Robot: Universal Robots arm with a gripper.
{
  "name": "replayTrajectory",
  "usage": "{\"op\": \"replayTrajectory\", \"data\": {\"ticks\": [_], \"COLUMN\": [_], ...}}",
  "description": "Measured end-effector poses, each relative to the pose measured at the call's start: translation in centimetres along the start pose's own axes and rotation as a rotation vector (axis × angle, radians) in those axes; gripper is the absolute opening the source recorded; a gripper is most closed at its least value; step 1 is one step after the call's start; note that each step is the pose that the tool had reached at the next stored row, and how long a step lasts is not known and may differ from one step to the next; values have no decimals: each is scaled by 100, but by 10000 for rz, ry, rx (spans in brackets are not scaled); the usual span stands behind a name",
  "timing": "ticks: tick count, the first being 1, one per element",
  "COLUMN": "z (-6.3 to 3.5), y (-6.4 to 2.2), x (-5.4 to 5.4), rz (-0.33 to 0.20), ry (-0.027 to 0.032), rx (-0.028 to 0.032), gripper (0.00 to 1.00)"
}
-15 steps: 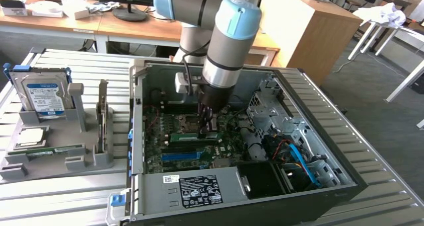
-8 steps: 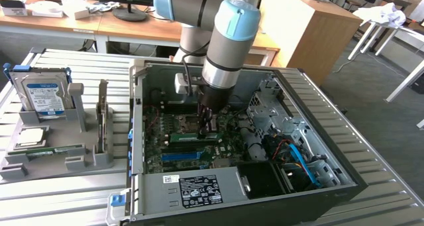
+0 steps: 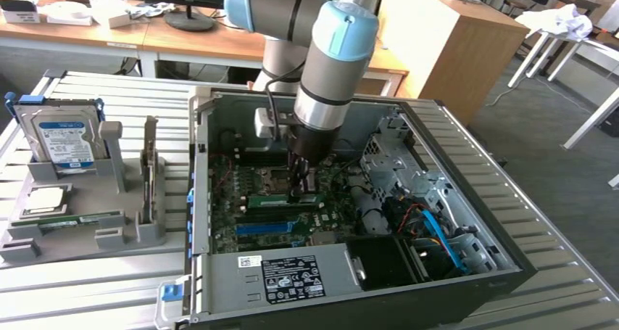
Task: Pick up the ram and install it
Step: 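Insert the ram into the slot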
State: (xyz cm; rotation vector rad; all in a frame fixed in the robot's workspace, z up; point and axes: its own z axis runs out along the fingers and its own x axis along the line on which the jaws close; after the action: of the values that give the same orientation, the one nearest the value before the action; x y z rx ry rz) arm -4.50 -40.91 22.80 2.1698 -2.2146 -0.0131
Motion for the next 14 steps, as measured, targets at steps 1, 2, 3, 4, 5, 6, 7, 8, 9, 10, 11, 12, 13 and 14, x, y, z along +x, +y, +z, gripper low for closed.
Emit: {"op": "replayTrajectory", "data": {"ticks": [1,2,3,4,5,6,7,8,9,10,11,12,13,14], "z": [4,8,11,13,16,18,19,21,23,24,25,26,26,26], "y": [0,0,0,1,0,0,0,0,0,0,0,0,0,0], "x": [-2,-4,-6,-7,-9,-10,-10,-10,-10,-11,-11,-12,-11,-11], "rz": [0,0,0,0,0,-1,-2,-2,-2,-1,-2,-4,-7,-10], "ry": [0,0,1,2,2,2,4,5,6,5,4,2,2,1], "rx": [0,0,-1,-1,-1,-1,-2,-2,-1,-2,-2,-2,-1,-1], "gripper": [13,13,13,13,13,13,13,13,13,13,13,13,13,13]}}
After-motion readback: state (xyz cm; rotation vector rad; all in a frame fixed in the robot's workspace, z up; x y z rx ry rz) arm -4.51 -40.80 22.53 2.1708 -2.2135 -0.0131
